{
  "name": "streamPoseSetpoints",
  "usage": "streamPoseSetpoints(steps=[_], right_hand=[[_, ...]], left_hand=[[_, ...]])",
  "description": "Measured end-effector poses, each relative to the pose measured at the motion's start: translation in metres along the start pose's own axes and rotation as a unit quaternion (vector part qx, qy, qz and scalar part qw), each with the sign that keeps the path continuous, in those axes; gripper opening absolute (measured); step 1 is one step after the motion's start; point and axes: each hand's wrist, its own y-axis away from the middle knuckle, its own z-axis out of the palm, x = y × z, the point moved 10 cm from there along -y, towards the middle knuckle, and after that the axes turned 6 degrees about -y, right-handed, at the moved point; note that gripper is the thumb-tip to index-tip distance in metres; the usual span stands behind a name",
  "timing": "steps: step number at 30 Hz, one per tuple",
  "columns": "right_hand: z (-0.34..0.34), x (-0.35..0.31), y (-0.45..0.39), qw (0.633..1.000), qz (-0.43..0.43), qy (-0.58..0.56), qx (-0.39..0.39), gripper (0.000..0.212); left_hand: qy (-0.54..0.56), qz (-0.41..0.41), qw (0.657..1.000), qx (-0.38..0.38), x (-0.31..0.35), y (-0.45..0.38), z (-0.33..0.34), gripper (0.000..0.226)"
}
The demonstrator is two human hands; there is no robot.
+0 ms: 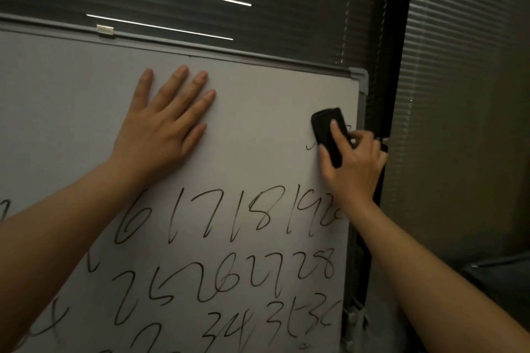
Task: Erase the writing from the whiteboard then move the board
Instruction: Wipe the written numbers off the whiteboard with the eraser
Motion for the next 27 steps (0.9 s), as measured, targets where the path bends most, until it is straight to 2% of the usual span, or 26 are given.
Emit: streamPoseSetpoints(steps=[5, 14, 19, 22, 27], right_hand=[[0.003, 0.01, -0.02, 0.997, 0.07, -0.001, -0.014, 0.05], [0.007, 0.016, 0.072, 0.992, 0.122, -0.005, -0.03, 0.053], [0.001, 0.03, 0.029, 0.991, 0.134, 0.003, -0.017, 0.051], [0.005, 0.036, 0.005, 0.988, 0.152, 0.006, -0.041, 0.051], [0.009, 0.029, 0.033, 0.984, 0.175, -0.019, -0.024, 0.052]], left_hand=[[0.005, 0.003, 1.0, 0.017, -0.004, 0.003, -0.007, 0.055], [0.006, -0.001, 1.0, 0.004, -0.003, 0.002, -0.003, 0.056], [0.008, 0.003, 1.0, 0.006, 0.0, 0.002, -0.003, 0.057], [0.009, 0.0, 1.0, 0.003, -0.002, 0.002, -0.003, 0.057], [0.014, -0.003, 1.0, -0.002, -0.004, 0.003, -0.003, 0.058]])
